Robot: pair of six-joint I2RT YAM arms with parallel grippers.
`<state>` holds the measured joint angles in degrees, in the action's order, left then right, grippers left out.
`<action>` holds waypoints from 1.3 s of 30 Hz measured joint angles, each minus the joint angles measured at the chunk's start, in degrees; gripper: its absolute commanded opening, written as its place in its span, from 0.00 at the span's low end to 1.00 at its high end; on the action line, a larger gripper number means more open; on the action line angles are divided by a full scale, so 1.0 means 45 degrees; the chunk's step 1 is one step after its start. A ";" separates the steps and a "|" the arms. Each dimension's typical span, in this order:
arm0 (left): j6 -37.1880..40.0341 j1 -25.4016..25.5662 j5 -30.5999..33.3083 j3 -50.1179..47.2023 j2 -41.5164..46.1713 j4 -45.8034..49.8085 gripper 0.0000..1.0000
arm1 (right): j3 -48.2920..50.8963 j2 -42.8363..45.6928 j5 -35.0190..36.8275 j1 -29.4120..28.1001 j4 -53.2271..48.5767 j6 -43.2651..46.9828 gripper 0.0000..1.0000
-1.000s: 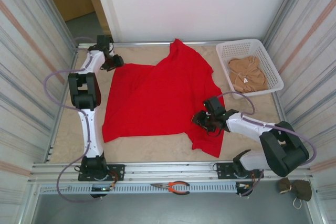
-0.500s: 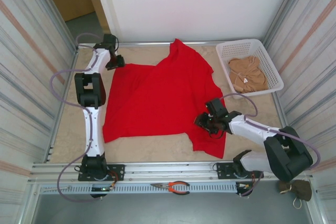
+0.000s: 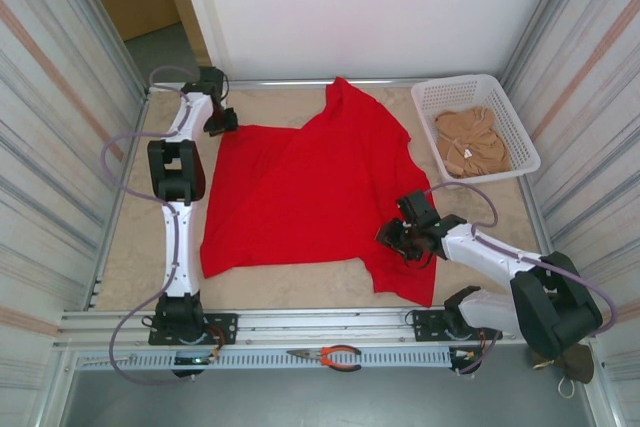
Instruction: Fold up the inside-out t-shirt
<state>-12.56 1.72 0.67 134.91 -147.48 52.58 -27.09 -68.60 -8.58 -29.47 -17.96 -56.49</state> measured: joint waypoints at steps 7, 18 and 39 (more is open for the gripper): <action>0.0019 0.0053 -0.0369 0.0131 0.0000 0.0034 0.00 | 0.0000 0.0029 -0.0049 0.0107 -0.0024 0.0000 0.43; -0.1375 -0.1341 -0.1511 0.0165 0.0005 -0.0083 0.00 | 0.0495 0.0850 -0.0044 0.0840 -0.0471 0.0019 0.35; -0.3021 -0.2186 -0.3876 -0.3497 0.2720 -0.2239 0.56 | -0.1098 0.0952 -0.0607 0.1049 -0.1569 0.1365 0.47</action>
<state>-26.15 -8.12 -16.78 119.17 -135.24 42.50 -32.03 -64.31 -11.31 -24.75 -25.02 -50.35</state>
